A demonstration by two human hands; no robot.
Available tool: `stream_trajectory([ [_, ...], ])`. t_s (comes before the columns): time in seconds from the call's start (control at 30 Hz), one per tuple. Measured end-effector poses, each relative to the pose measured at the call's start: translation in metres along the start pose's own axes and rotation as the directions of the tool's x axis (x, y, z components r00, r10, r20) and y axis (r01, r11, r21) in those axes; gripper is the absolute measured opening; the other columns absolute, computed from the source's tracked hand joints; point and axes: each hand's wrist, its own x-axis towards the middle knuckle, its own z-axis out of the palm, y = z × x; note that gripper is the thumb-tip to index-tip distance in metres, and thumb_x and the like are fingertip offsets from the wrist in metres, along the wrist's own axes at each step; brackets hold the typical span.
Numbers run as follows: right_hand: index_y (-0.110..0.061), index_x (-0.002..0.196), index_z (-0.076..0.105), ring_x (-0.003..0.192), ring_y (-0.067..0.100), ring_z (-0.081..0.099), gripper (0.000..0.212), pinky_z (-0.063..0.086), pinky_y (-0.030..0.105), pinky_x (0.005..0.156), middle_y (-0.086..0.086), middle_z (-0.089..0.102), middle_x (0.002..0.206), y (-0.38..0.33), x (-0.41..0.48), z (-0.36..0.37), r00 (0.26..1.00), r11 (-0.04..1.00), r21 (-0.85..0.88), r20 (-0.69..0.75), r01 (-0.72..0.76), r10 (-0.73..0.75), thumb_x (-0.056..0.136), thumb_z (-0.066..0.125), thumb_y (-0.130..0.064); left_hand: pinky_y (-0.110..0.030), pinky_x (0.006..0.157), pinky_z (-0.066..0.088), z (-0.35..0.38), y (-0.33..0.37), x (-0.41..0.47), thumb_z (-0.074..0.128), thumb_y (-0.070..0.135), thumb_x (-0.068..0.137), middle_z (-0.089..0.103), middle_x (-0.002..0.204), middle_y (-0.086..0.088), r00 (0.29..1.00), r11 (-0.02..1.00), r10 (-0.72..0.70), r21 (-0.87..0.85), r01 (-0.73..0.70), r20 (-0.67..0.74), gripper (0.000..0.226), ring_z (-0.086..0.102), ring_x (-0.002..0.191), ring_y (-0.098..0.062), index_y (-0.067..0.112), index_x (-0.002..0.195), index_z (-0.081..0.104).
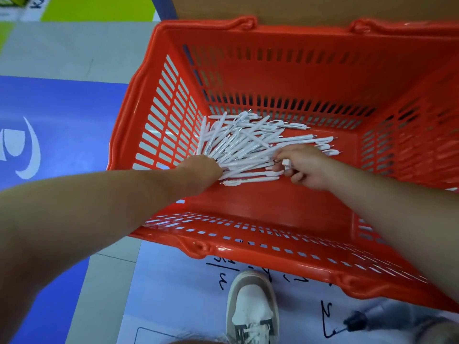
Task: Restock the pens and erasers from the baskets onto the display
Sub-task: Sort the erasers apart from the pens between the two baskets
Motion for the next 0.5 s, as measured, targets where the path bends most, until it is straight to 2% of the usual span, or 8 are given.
stream_trajectory([
  [0.07,-0.014,0.082,0.06,0.04,0.006,0.034,0.019,0.02,0.012,0.031,0.005,0.058,0.068,-0.001,-0.001,-0.009,0.991,0.979,0.171,0.1,-0.108,0.092,0.09,0.056,-0.03,-0.033,0.07,0.049,-0.01,-0.002,0.001,0.057,0.01,0.088,0.066,0.095,-0.008,0.999,0.998,0.039,-0.047,-0.038,0.015,0.015,0.064,0.092,-0.027,0.012,0.098,0.066],
  [0.13,-0.015,0.078,0.058,0.041,0.007,0.037,0.035,0.022,0.012,0.032,0.003,0.055,0.064,0.0,-0.002,-0.013,0.972,0.95,0.256,0.198,-0.179,0.13,0.089,0.054,-0.049,-0.026,0.064,0.047,-0.024,-0.011,0.002,0.064,0.025,0.083,0.067,0.074,-0.003,0.998,0.955,0.062,-0.292,-0.051,0.028,0.014,0.066,0.075,-0.019,0.014,0.075,0.069],
  [0.2,-0.016,0.08,0.059,0.048,0.009,0.045,0.042,0.028,0.014,0.035,0.002,0.054,0.064,0.001,-0.004,-0.012,0.957,0.933,0.295,0.261,-0.206,0.128,0.082,0.059,-0.058,-0.023,0.063,0.047,-0.036,-0.021,0.007,0.068,0.033,0.083,0.07,0.068,0.0,1.0,0.797,0.021,-0.604,-0.006,0.017,0.02,0.066,0.067,-0.014,0.015,0.075,0.072],
  [0.23,-0.017,0.081,0.059,0.05,0.01,0.049,0.042,0.029,0.015,0.037,0.001,0.053,0.064,0.0,-0.005,-0.011,0.957,0.937,0.286,0.263,-0.201,0.125,0.08,0.063,-0.059,-0.024,0.066,0.047,-0.037,-0.024,0.012,0.068,0.033,0.085,0.071,0.075,-0.001,0.999,0.743,-0.025,-0.67,0.003,-0.024,0.019,0.066,0.072,-0.016,0.015,0.081,0.072],
  [0.3,-0.016,0.085,0.06,0.05,0.01,0.051,0.028,0.029,0.015,0.039,0.001,0.049,0.063,-0.001,-0.006,-0.006,0.98,0.981,0.153,0.179,-0.116,0.088,0.085,0.067,-0.044,-0.027,0.073,0.046,-0.036,-0.024,0.022,0.063,0.03,0.088,0.07,0.088,-0.005,0.986,0.778,-0.133,-0.627,0.038,-0.105,0.021,0.064,0.086,-0.021,0.01,0.09,0.069],
  [0.33,-0.015,0.087,0.061,0.05,0.011,0.051,0.017,0.028,0.016,0.039,0.002,0.048,0.062,-0.001,-0.005,-0.005,0.993,0.999,0.007,0.106,-0.046,0.045,0.089,0.064,-0.031,-0.028,0.073,0.046,-0.032,-0.02,0.026,0.061,0.029,0.089,0.069,0.091,-0.006,0.979,0.796,-0.171,-0.601,0.068,-0.116,0.021,0.063,0.089,-0.022,0.008,0.09,0.067],
  [0.4,-0.012,0.09,0.064,0.049,0.015,0.053,0.009,0.03,0.018,0.04,0.006,0.054,0.062,0.001,-0.006,0.0,0.995,0.972,-0.217,0.007,0.095,-0.095,0.094,0.057,-0.014,-0.032,0.07,0.045,-0.028,-0.007,0.033,0.057,0.028,0.09,0.067,0.093,-0.009,0.977,0.801,-0.183,-0.592,0.085,-0.107,0.021,0.061,0.089,-0.024,0.007,0.092,0.062],
  [0.5,-0.022,0.09,0.063,0.054,0.014,0.059,0.017,0.036,0.019,0.046,0.006,0.065,0.074,0.005,-0.006,0.002,0.991,0.978,-0.168,-0.013,0.127,-0.131,0.096,0.051,-0.012,-0.034,0.069,0.041,-0.03,0.015,0.034,0.056,0.026,0.091,0.064,0.1,-0.015,0.986,0.865,-0.059,-0.501,-0.027,-0.155,0.022,0.059,0.092,-0.03,0.006,0.1,0.055],
])
